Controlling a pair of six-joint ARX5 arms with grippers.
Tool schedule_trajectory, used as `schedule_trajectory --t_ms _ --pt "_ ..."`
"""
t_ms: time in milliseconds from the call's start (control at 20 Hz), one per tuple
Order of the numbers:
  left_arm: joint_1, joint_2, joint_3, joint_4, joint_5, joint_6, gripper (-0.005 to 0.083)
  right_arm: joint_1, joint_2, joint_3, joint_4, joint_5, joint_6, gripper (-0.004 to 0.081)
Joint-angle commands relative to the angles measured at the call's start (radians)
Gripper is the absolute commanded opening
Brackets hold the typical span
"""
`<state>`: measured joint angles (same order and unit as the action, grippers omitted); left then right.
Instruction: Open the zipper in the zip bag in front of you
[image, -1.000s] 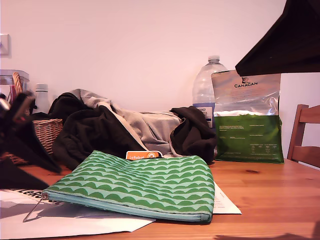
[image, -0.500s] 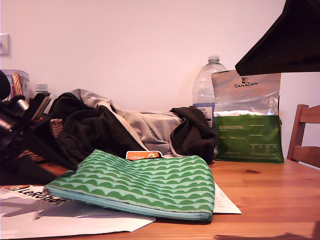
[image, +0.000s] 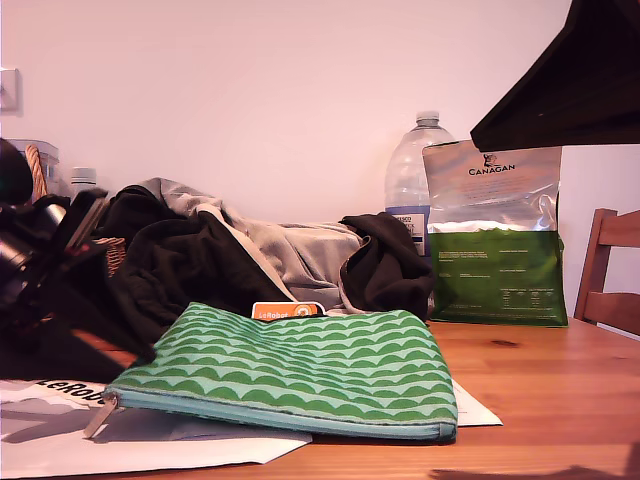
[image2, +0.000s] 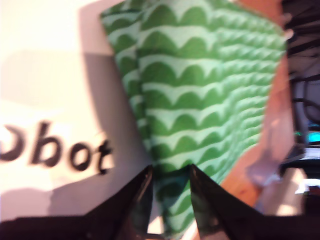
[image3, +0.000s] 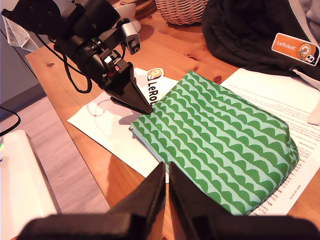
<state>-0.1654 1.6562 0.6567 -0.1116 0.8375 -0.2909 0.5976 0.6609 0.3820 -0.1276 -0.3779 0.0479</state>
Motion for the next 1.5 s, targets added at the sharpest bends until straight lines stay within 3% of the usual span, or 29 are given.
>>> schedule_trajectory --t_ms 0,200,400,450,550,700,800,950,1150,1300,1450 --pt "-0.002 0.001 -0.005 0.002 -0.001 0.010 0.0198 0.005 0.004 -0.014 0.011 0.002 -0.001 -0.0013" --pt "-0.025 0.003 -0.005 0.001 -0.001 0.009 0.0198 0.035 0.008 -0.014 0.011 0.003 0.001 0.0090" --pt "-0.061 0.007 -0.005 0.021 -0.002 0.006 0.0195 0.085 0.040 -0.014 0.011 0.023 0.001 0.0091" --pt "-0.064 0.007 -0.005 0.030 -0.002 0.001 0.0156 0.098 0.049 -0.014 0.013 0.023 0.001 0.0090" --pt "-0.065 0.007 -0.005 0.039 0.000 -0.003 -0.0011 0.128 0.061 -0.014 0.012 0.024 0.001 0.0101" --pt "-0.063 0.006 -0.005 0.072 0.066 -0.059 -0.0019 0.179 0.063 -0.014 0.015 0.047 -0.003 0.0162" --pt "-0.062 0.006 -0.002 0.118 0.156 -0.128 -0.0019 0.212 0.064 -0.014 0.016 0.047 0.045 0.0162" --pt "-0.071 0.006 -0.002 0.154 0.229 -0.183 -0.0019 0.246 0.092 -0.014 0.081 0.067 0.220 0.0162" --pt "-0.077 0.006 -0.002 0.175 0.270 -0.213 -0.0019 0.323 0.160 -0.016 0.248 0.276 0.317 0.0162" --pt "-0.077 0.006 -0.002 0.190 0.286 -0.226 -0.0019 0.435 0.173 -0.025 0.384 0.509 0.311 0.0161" --pt "-0.077 0.006 -0.002 0.211 0.301 -0.234 -0.0019 0.544 0.170 -0.052 0.442 0.743 0.311 0.0161"
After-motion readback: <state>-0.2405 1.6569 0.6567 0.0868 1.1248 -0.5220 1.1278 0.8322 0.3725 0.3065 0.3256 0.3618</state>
